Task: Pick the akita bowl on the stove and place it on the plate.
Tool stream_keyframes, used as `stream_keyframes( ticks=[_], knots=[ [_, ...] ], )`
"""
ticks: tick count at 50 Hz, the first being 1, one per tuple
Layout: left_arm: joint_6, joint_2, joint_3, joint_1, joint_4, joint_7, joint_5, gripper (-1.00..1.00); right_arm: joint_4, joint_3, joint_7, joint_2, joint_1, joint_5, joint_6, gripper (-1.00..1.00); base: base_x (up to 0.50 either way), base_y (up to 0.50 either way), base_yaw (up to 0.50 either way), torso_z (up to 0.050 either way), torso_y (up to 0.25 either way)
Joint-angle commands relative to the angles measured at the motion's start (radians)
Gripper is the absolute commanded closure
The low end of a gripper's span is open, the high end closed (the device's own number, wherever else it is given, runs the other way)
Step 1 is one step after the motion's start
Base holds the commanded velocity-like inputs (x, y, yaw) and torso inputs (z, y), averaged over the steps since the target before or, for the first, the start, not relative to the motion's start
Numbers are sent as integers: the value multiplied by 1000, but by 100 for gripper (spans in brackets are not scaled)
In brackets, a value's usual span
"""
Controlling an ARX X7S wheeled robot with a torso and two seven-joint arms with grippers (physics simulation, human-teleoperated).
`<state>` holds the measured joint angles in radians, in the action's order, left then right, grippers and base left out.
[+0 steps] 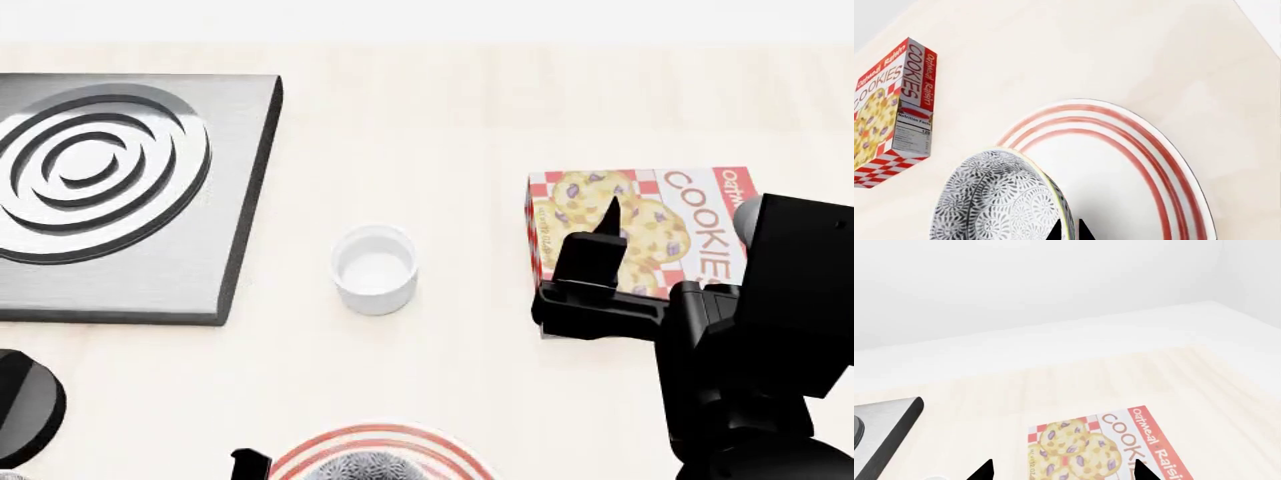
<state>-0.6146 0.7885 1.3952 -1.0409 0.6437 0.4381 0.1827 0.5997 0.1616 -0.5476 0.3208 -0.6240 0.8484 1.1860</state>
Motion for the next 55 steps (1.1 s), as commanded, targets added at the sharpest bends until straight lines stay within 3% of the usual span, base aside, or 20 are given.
stream_keyframes(
  ticks=[1,37,38,55],
  knots=[
    [16,-4,7,16,-17,-18,-18,100,-2,-3,-4,4,0,5,-5,-100,0,0,0,0,0],
    [23,-10,75,45,-48,-26,-89,100,-6,-11,-17,13,2,21,-16,-100,0,0,0,0,0],
    [20,-10,75,45,-48,-26,-89,-100,-6,-11,-18,14,2,21,-17,-100,0,0,0,0,0],
    [-15,-13,31,46,-5,-42,-45,-100,-9,-14,-25,18,2,29,-22,-100,0,0,0,0,0]
  ],
)
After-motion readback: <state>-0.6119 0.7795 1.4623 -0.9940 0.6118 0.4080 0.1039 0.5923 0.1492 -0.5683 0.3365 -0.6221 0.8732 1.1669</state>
